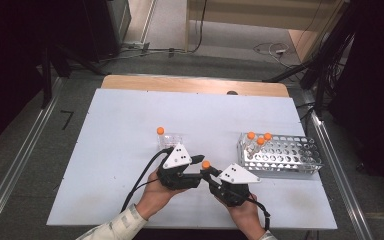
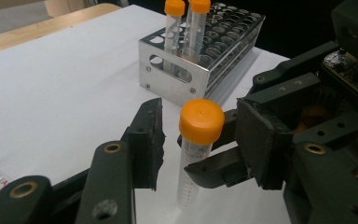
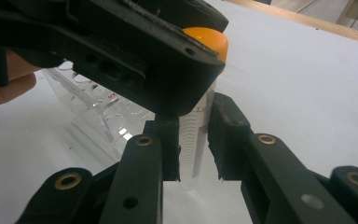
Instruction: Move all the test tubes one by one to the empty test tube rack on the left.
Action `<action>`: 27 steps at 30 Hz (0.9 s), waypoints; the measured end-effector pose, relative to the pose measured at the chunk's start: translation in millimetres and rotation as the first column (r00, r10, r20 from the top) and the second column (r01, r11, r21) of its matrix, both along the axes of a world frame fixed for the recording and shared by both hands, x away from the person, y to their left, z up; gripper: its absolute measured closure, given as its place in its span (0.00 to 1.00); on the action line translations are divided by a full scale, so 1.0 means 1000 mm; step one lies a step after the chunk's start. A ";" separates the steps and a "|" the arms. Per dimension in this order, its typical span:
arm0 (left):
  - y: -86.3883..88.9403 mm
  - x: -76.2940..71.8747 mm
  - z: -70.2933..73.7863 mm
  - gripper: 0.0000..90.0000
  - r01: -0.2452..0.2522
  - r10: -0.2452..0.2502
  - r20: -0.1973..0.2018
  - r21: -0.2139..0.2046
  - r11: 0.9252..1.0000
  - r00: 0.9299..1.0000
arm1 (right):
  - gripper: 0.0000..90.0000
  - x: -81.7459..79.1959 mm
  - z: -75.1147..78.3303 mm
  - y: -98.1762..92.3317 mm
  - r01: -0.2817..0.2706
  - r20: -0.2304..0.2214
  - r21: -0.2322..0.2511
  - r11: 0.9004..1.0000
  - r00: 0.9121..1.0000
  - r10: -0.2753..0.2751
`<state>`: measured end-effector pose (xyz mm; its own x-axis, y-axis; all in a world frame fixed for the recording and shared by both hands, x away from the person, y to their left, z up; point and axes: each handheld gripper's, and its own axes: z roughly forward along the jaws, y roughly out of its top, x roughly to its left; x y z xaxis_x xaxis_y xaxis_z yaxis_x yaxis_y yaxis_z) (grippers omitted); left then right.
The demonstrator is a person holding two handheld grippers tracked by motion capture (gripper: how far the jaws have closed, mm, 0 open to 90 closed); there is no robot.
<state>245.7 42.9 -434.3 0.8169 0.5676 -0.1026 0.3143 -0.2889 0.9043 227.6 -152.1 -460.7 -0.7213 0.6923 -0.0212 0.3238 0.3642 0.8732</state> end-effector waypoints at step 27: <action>0.009 0.005 0.005 0.78 0.001 -0.001 -0.003 -0.017 1.000 1.000 | 0.47 0.002 0.001 -0.002 0.010 -0.022 0.016 1.000 1.000 -0.010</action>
<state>251.1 51.7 -429.5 0.8171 0.5649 -0.1148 0.3167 -0.2736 0.9082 229.5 -153.9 -459.5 -0.7146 0.6995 0.0057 0.3461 0.3464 0.8719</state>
